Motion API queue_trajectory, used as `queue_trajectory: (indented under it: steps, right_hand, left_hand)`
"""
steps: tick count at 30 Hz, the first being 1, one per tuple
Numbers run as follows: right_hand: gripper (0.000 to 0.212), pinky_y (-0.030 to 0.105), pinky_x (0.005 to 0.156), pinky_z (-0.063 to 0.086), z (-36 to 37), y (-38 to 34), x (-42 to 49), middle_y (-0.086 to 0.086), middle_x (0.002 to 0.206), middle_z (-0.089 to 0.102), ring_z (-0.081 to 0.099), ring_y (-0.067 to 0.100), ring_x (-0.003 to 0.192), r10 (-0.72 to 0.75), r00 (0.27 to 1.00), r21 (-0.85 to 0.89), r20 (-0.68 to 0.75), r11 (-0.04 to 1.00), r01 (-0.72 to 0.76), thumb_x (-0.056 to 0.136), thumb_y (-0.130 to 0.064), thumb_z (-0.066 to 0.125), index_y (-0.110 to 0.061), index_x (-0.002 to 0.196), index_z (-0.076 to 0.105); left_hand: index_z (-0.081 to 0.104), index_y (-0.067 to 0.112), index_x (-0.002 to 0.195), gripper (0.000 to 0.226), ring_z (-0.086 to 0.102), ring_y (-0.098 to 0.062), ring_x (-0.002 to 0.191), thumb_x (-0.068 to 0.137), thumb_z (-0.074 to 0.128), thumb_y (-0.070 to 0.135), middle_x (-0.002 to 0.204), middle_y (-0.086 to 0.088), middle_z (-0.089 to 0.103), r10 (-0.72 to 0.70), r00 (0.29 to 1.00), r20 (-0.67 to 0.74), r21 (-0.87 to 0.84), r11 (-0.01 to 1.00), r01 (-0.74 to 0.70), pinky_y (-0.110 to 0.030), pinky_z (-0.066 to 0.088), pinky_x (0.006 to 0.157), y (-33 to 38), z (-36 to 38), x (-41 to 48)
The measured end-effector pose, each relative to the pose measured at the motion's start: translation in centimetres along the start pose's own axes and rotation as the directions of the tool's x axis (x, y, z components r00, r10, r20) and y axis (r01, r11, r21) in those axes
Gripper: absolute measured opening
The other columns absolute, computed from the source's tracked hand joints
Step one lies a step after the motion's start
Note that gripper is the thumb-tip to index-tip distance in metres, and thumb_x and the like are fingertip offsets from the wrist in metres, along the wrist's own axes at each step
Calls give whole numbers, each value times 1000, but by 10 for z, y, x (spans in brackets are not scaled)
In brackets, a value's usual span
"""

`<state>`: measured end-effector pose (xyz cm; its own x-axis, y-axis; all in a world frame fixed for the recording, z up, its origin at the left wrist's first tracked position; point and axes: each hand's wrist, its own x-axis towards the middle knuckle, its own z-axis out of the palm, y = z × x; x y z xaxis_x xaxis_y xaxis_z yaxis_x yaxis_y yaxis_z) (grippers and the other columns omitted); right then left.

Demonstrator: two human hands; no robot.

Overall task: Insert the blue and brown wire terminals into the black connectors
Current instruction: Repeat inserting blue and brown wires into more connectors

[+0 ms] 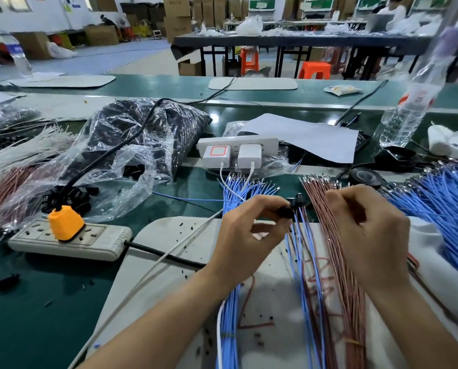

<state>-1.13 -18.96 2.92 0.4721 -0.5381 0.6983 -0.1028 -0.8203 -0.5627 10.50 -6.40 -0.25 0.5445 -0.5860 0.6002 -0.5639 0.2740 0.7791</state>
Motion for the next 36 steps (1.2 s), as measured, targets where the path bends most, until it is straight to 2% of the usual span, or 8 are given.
queue_trajectory:
  steps: [2,5,10,16,20,25,29,36]
  right_hand:
    - [19,21,61,36,-1,17,4,-8,65,55,50,14,62,219,966,-239,139,954,-182,87,-27,69,-18,72,59]
    - [26,25,57,31,4,26,0,-5,74,57,46,9,63,468,817,-484,336,830,-277,82,-38,71,-22,70,55]
    - [16,25,60,33,9,20,2,-11,67,47,46,14,68,524,792,-596,314,758,-265,88,-35,66,-25,76,62]
    - [11,29,70,46,8,18,4,-2,80,64,57,22,81,583,747,-626,319,721,-296,84,-36,68,-27,78,69]
    - [24,26,61,41,7,25,3,-8,66,61,56,18,68,571,767,-491,292,778,-392,80,-26,71,-28,58,60]
    - [23,6,49,39,1,23,6,-12,56,61,53,-3,50,418,904,112,85,898,-426,78,-13,74,-25,62,62]
    - [15,9,55,43,10,6,-2,-8,67,65,57,2,58,240,939,287,247,907,-308,79,-11,72,-23,73,66]
    - [15,12,46,37,17,5,-6,-6,50,57,45,3,44,208,809,350,549,822,-449,74,-25,76,-14,67,69]
  left_hand:
    - [64,22,103,28,67,-5,79,84,67,1,92,9,66,-1,1000,-31,0,1000,1,-12,51,71,0,-1,1]
    - [66,21,104,24,69,-8,76,86,65,5,90,6,67,-4,999,-39,1,1000,4,-12,51,69,-1,-1,1]
    - [67,28,101,20,68,-14,71,88,64,13,82,11,67,-75,994,-75,-58,996,71,-22,56,65,-6,-1,2]
    - [67,25,101,21,68,-13,67,89,65,9,81,9,65,-96,993,-66,-91,992,90,-22,56,64,-5,-1,2]
    - [66,32,102,17,68,-10,66,88,65,22,82,7,71,-126,990,-71,-49,991,122,-25,57,64,-1,-2,2]
    - [69,23,107,21,64,-15,88,88,62,29,97,-2,72,-86,996,-23,48,995,87,-24,51,81,0,-5,2]
    - [69,15,107,21,65,-15,101,87,66,14,107,1,71,-39,995,87,10,999,38,-23,49,90,4,-3,2]
    - [70,14,96,10,67,-12,93,88,63,14,93,0,74,-186,982,18,-82,979,187,-27,50,88,-1,-5,5]
